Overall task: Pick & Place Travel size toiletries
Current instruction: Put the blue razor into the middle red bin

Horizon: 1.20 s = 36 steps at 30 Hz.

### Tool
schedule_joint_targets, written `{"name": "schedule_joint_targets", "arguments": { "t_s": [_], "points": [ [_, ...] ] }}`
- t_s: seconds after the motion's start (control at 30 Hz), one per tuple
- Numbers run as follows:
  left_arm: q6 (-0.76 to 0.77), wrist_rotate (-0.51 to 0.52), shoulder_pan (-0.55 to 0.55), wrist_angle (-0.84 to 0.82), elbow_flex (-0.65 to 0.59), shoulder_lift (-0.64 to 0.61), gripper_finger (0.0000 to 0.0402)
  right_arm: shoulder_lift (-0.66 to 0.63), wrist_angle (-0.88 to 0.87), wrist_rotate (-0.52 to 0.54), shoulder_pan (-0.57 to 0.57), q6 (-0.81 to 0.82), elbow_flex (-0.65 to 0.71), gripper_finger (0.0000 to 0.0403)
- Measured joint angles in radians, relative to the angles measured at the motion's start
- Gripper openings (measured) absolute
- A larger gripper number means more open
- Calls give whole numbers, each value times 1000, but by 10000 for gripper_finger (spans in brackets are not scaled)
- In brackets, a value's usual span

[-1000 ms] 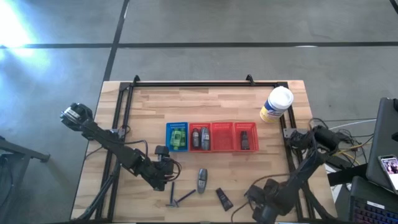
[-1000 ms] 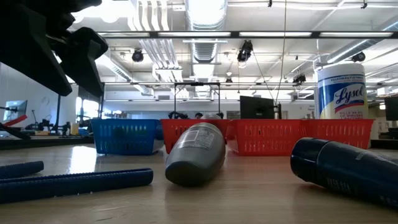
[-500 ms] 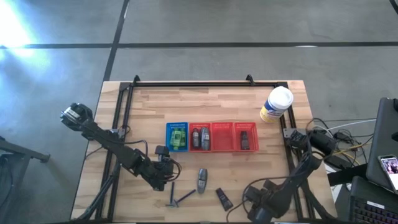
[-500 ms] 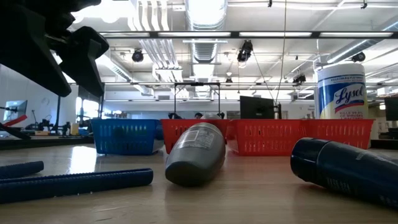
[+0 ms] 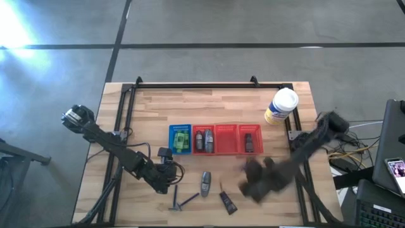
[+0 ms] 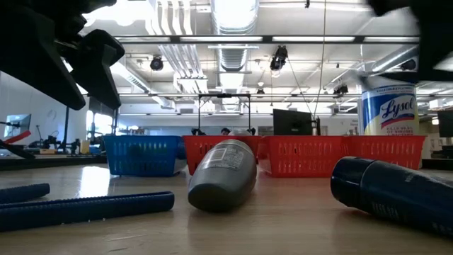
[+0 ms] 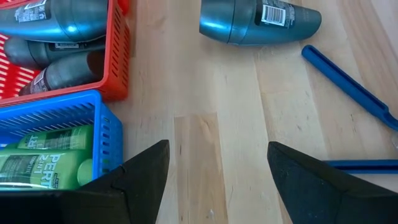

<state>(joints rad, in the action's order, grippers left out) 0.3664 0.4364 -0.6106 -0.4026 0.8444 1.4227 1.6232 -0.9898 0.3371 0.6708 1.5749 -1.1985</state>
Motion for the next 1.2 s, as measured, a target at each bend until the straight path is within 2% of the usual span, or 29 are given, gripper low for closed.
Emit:
{"name": "schedule_joint_targets", "arguments": {
  "t_s": [0.1, 0.2, 0.3, 0.4, 0.53, 0.6, 0.73, 0.8, 0.9, 1.03, 1.2],
  "points": [
    [-2, 1, 0, 1, 0, 0, 275, -116, 61, 8, -169, -15, 69, 32],
    [-25, -8, 0, 3, 0, 0, 275, -201, 264, -10, -351, -101, 168, 39],
    [-41, -74, 0, 3, 0, 0, 275, -222, 453, -93, -507, -174, 260, 46],
    [-24, -149, -7, 3, 0, 0, 275, -199, 552, -128, -594, -198, 302, 52],
    [14, -149, -20, 3, -2, 0, 275, -149, 529, -137, -634, -204, 307, 71],
    [124, -179, -11, -1, -17, 0, 275, -131, 522, -133, -635, -224, 303, 88],
    [497, -295, 44, -19, -60, 9, 275, -122, 530, -98, -621, -272, 272, 136],
    [673, -303, 53, -23, -67, 10, 275, -122, 516, -56, -613, -282, 259, 165],
    [853, -305, 48, -11, -65, 12, 275, -123, 501, -35, -612, -291, 229, 211],
    [1058, -312, 6, -9, -34, 24, 275, -122, 393, -34, -593, -399, 182, 264],
    [1276, -315, -45, -19, 56, 99, 275, -124, 142, -24, -551, -467, 108, 310]
  ]
}}
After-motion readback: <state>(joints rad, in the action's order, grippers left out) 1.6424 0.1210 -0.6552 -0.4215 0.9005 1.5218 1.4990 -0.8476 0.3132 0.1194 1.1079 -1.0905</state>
